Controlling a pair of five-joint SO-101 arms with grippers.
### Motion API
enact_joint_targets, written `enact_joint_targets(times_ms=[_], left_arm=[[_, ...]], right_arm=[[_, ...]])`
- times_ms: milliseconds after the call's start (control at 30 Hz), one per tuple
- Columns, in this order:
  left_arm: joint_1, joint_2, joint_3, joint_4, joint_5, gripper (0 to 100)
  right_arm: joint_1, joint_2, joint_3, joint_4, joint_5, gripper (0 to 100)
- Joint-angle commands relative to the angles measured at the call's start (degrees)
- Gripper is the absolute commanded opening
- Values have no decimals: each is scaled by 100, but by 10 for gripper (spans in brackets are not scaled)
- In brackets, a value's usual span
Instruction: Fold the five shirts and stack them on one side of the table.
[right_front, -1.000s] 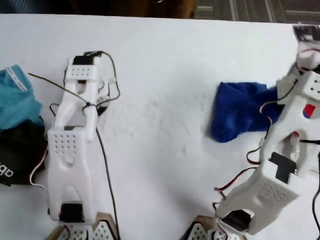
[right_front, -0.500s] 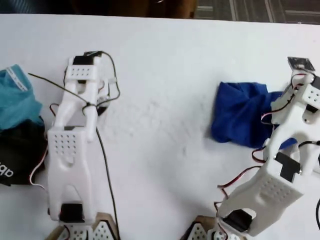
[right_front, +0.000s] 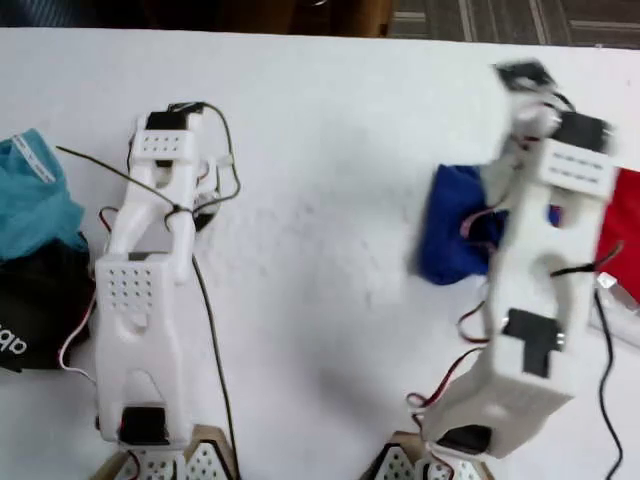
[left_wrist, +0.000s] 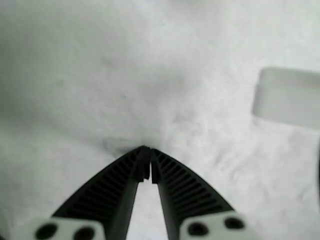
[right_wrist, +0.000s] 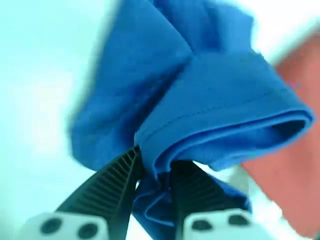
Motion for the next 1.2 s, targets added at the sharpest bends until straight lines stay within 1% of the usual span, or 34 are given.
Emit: enact_joint_targets(times_ms=[0, 167, 300, 400, 533, 600, 667, 900, 1000, 1167], left_arm=[[-62, -79, -22, -176, 105, 37], [-220, -79, -13, -141, 466, 37], [-633, -79, -31, -132, 1037, 38], [-905, -88, -31, -149, 1310, 39], [-1020, -88, -31, -149, 1468, 39], [-1020, -88, -31, -149, 1468, 40], [-1020, -88, -40, -167, 1468, 41], [-1002, -88, -40, -185, 1468, 41], [-1002, -88, -40, -185, 1468, 41], [-993, -88, -40, -185, 1468, 41]], right_arm=[[-1059, -505, -440, 136, -53, 20], [-2114, -224, -519, 22, -299, 20], [-2765, 92, -536, -242, -290, 20], [-3073, 347, -536, -602, -290, 20], [-3213, 664, -536, -980, -290, 20], [-3143, 725, -571, -1068, -290, 20], [-2897, 743, -738, -1042, -308, 20], [-1613, 769, -1662, -558, -281, 20], [-1103, 769, -1758, -453, -18, 20], [-470, 804, -1741, -576, 79, 20]])
